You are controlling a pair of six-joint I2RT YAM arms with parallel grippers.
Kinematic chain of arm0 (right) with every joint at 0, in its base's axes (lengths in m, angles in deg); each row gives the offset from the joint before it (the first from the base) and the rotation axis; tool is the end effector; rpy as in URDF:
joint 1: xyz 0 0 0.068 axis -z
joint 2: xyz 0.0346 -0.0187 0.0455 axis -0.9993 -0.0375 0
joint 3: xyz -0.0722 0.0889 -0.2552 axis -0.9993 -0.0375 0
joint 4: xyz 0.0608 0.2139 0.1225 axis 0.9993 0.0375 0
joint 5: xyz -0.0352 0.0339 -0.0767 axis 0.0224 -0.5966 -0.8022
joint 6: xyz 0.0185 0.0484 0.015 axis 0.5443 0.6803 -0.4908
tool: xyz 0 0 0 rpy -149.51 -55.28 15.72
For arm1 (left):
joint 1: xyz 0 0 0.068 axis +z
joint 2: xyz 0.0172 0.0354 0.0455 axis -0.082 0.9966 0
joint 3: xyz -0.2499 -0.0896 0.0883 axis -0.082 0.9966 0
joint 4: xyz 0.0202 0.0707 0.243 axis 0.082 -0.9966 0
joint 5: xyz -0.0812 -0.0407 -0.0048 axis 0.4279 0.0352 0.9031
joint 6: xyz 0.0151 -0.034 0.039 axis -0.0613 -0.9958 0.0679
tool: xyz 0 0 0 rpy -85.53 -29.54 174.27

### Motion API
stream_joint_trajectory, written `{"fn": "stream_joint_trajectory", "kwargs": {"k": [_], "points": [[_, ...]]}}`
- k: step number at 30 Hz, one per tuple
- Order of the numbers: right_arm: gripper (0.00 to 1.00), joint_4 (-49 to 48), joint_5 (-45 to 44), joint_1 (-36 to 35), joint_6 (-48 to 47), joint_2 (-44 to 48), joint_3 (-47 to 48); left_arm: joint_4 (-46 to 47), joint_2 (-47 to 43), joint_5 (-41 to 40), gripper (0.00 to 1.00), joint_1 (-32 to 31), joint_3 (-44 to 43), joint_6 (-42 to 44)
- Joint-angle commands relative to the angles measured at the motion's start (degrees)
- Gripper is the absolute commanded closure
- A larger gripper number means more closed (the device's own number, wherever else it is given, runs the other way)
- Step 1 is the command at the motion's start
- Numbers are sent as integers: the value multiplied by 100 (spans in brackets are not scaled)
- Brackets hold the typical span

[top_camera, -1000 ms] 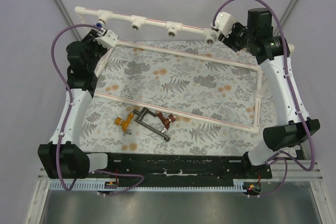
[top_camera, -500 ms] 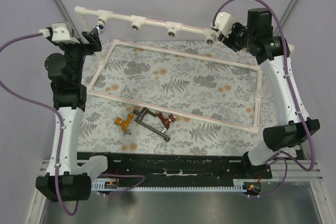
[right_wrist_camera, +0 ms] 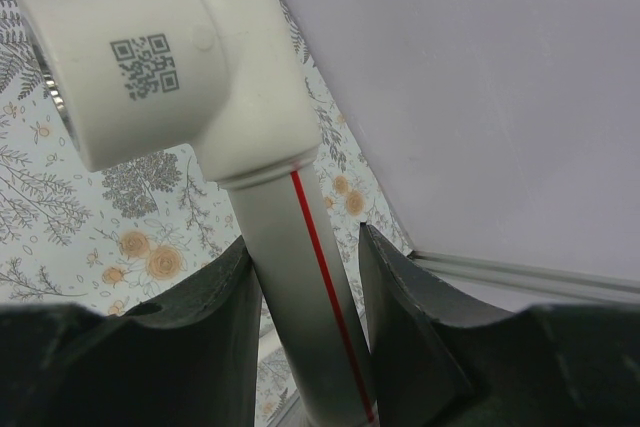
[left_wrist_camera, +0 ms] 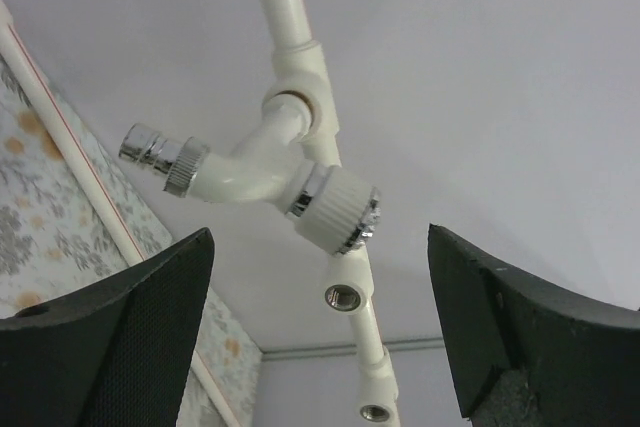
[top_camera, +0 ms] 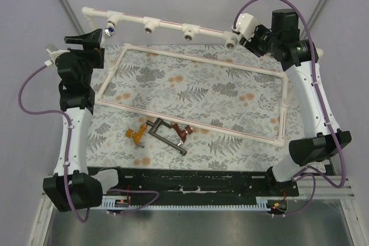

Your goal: Install the water faucets

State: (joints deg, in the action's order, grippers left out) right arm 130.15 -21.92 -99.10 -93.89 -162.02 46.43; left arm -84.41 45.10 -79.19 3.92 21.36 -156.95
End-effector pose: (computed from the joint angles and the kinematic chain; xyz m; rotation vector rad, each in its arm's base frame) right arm 0.3174 0.0711 0.4695 -1.1928 1.6927 -0.2012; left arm 0.2415 0.0356 0.4378 -0.9931 1.2216 -0.8948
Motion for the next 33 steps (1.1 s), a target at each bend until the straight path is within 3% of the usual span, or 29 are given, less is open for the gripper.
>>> {"fn": "stream_joint_trajectory", "kwargs": {"k": [1, 9, 13, 16, 20, 24, 26, 29, 33], "points": [[100, 135, -93, -44, 550, -17, -166, 409, 366, 531, 9, 17, 106, -1989], [100, 135, -155, -62, 549, -34, -166, 893, 946, 505, 9, 17, 1, -2455], [100, 126, -199, -53, 541, -34, -175, 1253, 1271, 628, 14, 8, -52, -2666], [100, 135, -225, -44, 541, -52, -184, 1516, 1412, 663, 26, -1, -70, -2685], [100, 126, -251, -53, 532, -52, -184, 1850, 1544, 716, 49, 8, -52, -2282], [100, 126, -260, -53, 523, -52, -192, 2001, 1702, 1005, 69, 122, -140, -852], [100, 126, -278, -53, 523, -52, -210, 1878, 1782, 1286, 72, 140, -245, 62], [100, 117, -269, -44, 514, -61, -201, 1249, 1817, 1656, 79, 140, -613, 2229], [100, 126, -260, -53, 523, -43, -184, 288, 1598, 1385, 83, 122, -975, 5175]]}}
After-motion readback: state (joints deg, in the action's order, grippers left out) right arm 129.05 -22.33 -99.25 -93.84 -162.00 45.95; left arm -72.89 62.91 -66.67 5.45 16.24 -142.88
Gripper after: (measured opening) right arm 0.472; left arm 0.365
